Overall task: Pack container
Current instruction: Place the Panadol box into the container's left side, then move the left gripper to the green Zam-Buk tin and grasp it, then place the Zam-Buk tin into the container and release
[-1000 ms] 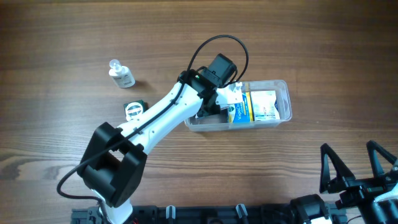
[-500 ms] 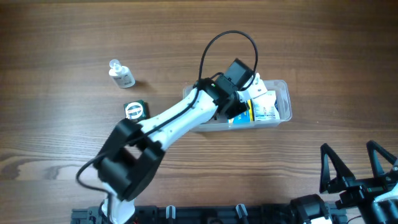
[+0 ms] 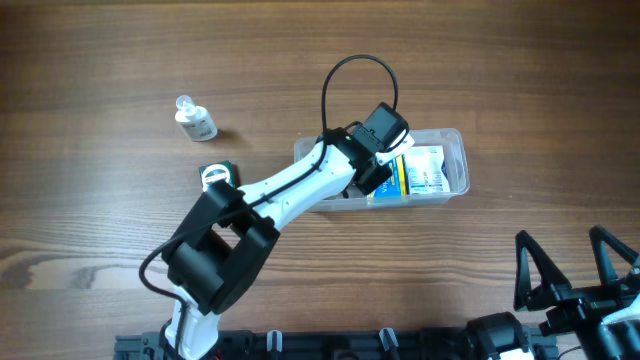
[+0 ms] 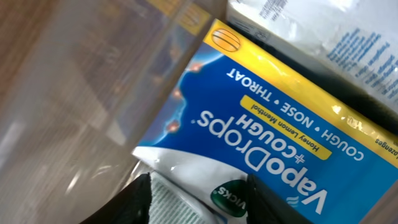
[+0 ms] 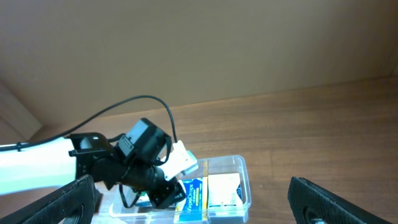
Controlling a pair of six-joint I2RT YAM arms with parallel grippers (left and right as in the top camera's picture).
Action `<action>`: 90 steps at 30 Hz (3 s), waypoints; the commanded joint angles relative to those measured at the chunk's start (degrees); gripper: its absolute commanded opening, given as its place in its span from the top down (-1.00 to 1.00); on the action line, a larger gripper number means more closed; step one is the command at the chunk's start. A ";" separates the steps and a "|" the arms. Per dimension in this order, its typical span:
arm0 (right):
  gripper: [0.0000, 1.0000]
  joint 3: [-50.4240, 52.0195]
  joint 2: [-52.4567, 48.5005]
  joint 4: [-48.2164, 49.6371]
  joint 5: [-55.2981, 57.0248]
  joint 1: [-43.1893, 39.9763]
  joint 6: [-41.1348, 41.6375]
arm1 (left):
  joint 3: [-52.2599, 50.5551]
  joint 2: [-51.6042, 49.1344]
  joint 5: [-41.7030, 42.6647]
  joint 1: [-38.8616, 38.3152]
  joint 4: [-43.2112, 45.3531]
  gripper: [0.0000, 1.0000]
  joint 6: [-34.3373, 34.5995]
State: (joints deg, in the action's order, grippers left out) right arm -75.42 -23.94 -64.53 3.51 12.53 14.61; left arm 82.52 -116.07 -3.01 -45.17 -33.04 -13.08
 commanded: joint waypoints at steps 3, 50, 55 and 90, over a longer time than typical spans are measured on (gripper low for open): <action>-1.00 0.00 -0.24 0.15 1.01 -0.17 -1.05 | 0.39 9.11 -1.60 0.17 -4.39 0.06 6.71; -0.99 0.00 -0.24 0.15 1.01 -0.17 -1.05 | -23.39 12.79 -2.19 36.72 -6.47 -1.00 33.00; -0.99 0.00 -0.24 0.15 1.01 -0.17 -1.05 | -23.39 12.11 -3.04 36.72 -4.98 -1.00 32.76; -0.99 0.00 -0.24 0.13 1.01 -0.17 -1.05 | -16.94 39.45 6.10 8.20 -5.29 -0.11 19.52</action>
State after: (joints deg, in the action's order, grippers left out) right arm -75.42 -23.94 -64.51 3.51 12.53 14.61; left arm 65.17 -75.92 2.50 -31.42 -40.53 9.52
